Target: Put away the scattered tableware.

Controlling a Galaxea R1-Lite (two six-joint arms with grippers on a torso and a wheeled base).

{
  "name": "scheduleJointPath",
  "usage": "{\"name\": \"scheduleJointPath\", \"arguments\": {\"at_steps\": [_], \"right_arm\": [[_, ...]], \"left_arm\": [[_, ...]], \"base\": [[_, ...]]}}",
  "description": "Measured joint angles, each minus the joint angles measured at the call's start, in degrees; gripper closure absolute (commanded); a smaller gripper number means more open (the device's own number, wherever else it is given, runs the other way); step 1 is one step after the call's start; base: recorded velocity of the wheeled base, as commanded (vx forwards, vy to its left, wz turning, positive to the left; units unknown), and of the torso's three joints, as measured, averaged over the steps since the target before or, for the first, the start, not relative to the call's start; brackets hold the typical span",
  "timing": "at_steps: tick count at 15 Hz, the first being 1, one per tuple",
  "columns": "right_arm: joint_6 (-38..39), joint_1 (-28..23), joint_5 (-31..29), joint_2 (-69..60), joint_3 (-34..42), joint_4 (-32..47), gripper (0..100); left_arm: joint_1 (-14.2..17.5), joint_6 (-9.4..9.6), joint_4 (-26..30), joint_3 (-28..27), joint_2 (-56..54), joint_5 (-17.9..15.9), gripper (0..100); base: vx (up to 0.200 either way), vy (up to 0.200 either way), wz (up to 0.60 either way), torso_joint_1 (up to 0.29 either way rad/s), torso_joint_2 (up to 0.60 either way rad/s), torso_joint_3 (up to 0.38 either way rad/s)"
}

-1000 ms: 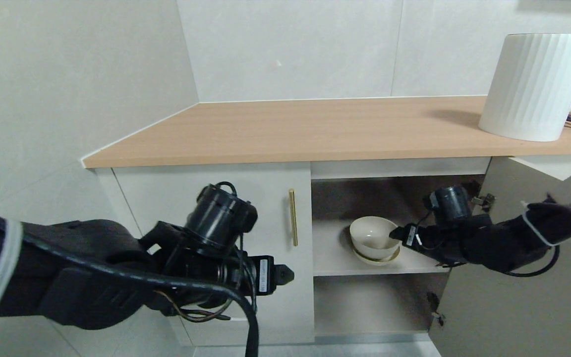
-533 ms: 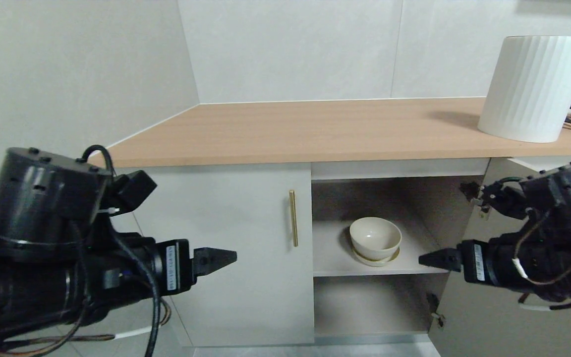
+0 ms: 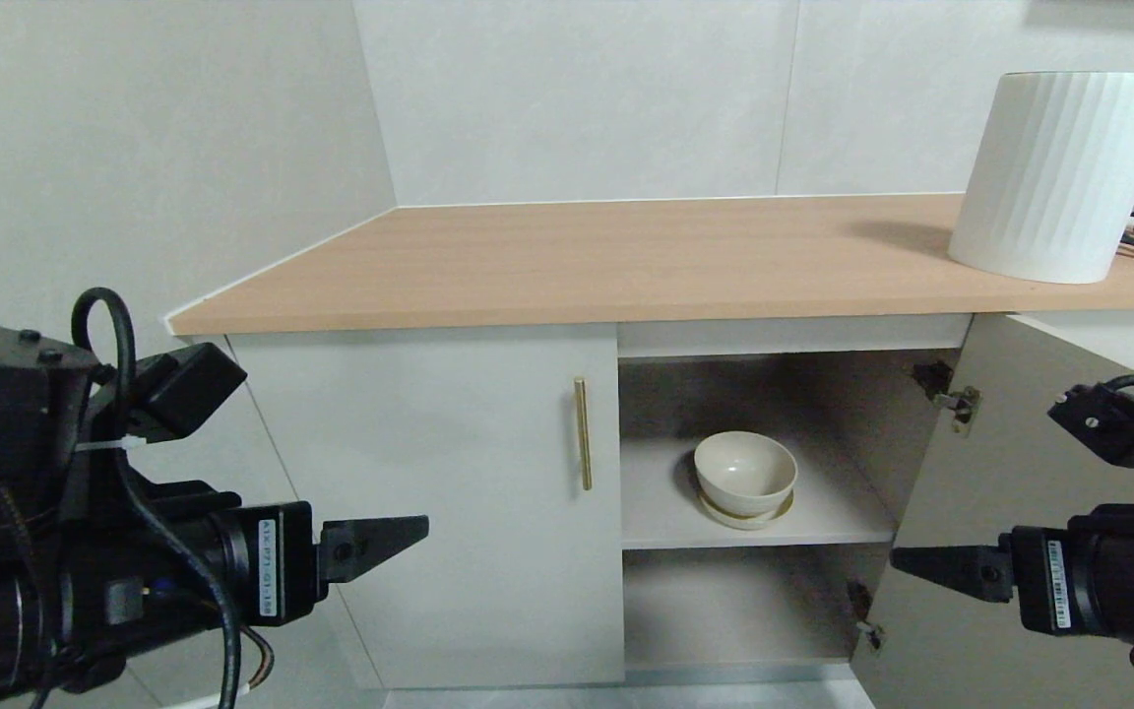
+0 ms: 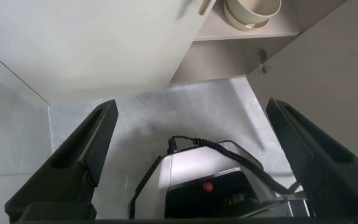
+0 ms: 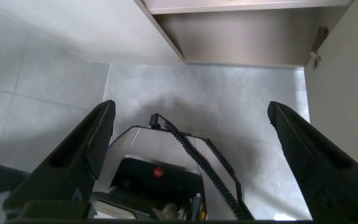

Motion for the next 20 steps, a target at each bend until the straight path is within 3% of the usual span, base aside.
{"name": "scheduleJointPath", "arguments": {"at_steps": [13,20], "right_arm": [[-2.06,0.13,-0.13,-1.08,1.4,0.44,0],[-2.44,0.15,-0.13,-1.33,1.6,0.46,0]], "left_arm": [[0.0,-0.11,0.02,0.05,-0.24,-0.07,0],[0.02,0.0,0.02,0.16,-0.28,-0.02,0]], "base": [[-0.2,0.0,0.0,0.003,0.0,-0.001],[0.0,0.0,0.0,0.0,0.0,0.0]]}}
